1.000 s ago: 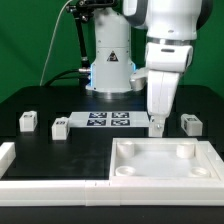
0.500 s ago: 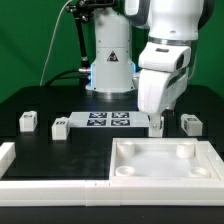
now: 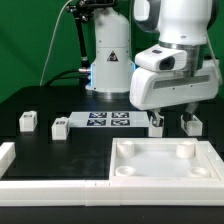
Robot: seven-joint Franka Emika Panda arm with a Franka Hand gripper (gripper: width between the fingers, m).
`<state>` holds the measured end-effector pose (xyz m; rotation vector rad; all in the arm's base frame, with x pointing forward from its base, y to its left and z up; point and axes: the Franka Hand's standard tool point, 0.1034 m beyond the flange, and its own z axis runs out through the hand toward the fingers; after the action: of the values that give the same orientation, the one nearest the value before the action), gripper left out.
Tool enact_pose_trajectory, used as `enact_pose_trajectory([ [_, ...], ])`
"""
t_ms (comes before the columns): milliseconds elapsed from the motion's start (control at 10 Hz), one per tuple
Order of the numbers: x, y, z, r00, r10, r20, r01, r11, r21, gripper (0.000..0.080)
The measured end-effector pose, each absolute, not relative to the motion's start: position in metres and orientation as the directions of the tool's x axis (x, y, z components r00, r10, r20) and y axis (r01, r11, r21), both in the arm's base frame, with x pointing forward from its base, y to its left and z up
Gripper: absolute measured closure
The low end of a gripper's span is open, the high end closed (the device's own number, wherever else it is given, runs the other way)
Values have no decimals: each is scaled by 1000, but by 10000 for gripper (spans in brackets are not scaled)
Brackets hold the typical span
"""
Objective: Assemble one leg
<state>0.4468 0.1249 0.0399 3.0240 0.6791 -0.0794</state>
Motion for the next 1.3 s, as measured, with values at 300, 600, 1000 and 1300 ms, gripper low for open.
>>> enact_pose_trajectory([
  [300, 436, 160, 40, 983, 176, -51, 177, -984, 26, 150],
  [600, 434, 158, 40, 982, 169, -89, 172, -985, 31, 150],
  [1000, 425, 152, 40, 929, 143, -340, 178, -981, 73, 150],
  [1300, 423, 152, 40, 825, 127, -551, 201, -977, 76, 150],
])
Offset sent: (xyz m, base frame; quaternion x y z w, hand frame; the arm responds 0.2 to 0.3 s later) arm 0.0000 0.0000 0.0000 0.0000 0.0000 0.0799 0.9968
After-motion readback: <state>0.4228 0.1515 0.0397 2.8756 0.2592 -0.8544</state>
